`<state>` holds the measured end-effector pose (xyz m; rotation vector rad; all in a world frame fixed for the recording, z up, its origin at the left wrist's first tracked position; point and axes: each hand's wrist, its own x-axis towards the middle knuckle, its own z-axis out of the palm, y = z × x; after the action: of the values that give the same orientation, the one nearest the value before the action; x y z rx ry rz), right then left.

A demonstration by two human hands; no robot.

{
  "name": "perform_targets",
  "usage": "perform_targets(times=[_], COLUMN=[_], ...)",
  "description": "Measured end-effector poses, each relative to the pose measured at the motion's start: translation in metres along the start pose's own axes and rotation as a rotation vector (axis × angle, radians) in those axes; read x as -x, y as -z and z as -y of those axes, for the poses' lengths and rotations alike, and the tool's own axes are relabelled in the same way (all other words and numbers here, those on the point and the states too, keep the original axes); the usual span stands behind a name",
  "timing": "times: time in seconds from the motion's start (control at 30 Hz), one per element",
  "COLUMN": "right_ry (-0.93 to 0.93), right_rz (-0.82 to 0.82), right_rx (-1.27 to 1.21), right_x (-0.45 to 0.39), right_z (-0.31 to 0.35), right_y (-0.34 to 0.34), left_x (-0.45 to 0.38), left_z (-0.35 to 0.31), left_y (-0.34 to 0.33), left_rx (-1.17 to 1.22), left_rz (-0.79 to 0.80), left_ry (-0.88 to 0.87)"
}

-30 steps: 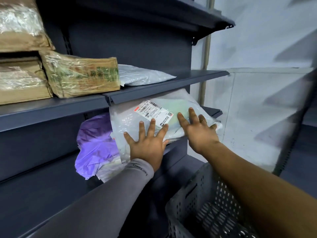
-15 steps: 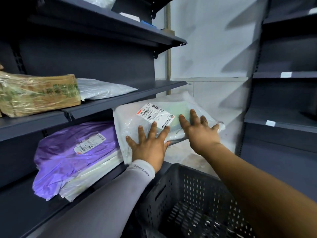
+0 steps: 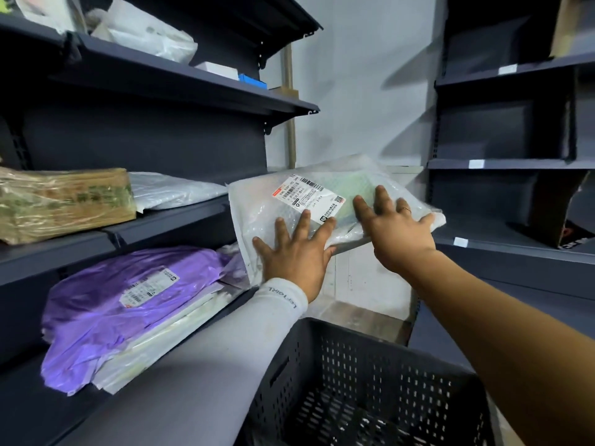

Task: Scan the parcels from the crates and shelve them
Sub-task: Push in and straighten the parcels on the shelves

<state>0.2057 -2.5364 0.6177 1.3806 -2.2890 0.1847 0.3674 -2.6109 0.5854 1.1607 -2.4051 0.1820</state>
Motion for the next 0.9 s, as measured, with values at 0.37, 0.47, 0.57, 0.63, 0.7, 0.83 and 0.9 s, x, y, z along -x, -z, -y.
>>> perform_targets(times=[0.37, 0.47, 0.57, 0.63, 0.7, 0.83, 0.9], right_ry=[0.083, 0.161, 0.228, 0.270, 0.319, 0.397, 0.423], right_rz=[-0.069, -0.091, -0.099, -0.093, -0.090, -0.083, -0.076], right_rx=[-0.155, -0.218, -0.257, -0.283, -0.303, -0.354, -0.394], right_x=[-0.043, -0.057, -0.073, -0.084, -0.096, -0.123, -0.139], right_z=[0.062, 0.099, 0.136, 0.157, 0.175, 0.209, 0.224], right_y=[0.063, 0.073, 0.080, 0.085, 0.089, 0.097, 0.097], left_x=[-0.014, -0.009, -0.005, -0.004, -0.005, -0.013, -0.021], left_z=[0.061, 0.094, 0.125, 0.142, 0.159, 0.187, 0.200], left_y=[0.096, 0.118, 0.134, 0.142, 0.149, 0.161, 0.165], left_rx=[-0.228, -0.297, -0.358, -0.393, -0.418, -0.465, -0.487], left_rz=[-0.108, -0.129, -0.145, -0.156, -0.169, -0.188, -0.197], left_ry=[0.051, 0.109, 0.166, 0.204, 0.236, 0.292, 0.309])
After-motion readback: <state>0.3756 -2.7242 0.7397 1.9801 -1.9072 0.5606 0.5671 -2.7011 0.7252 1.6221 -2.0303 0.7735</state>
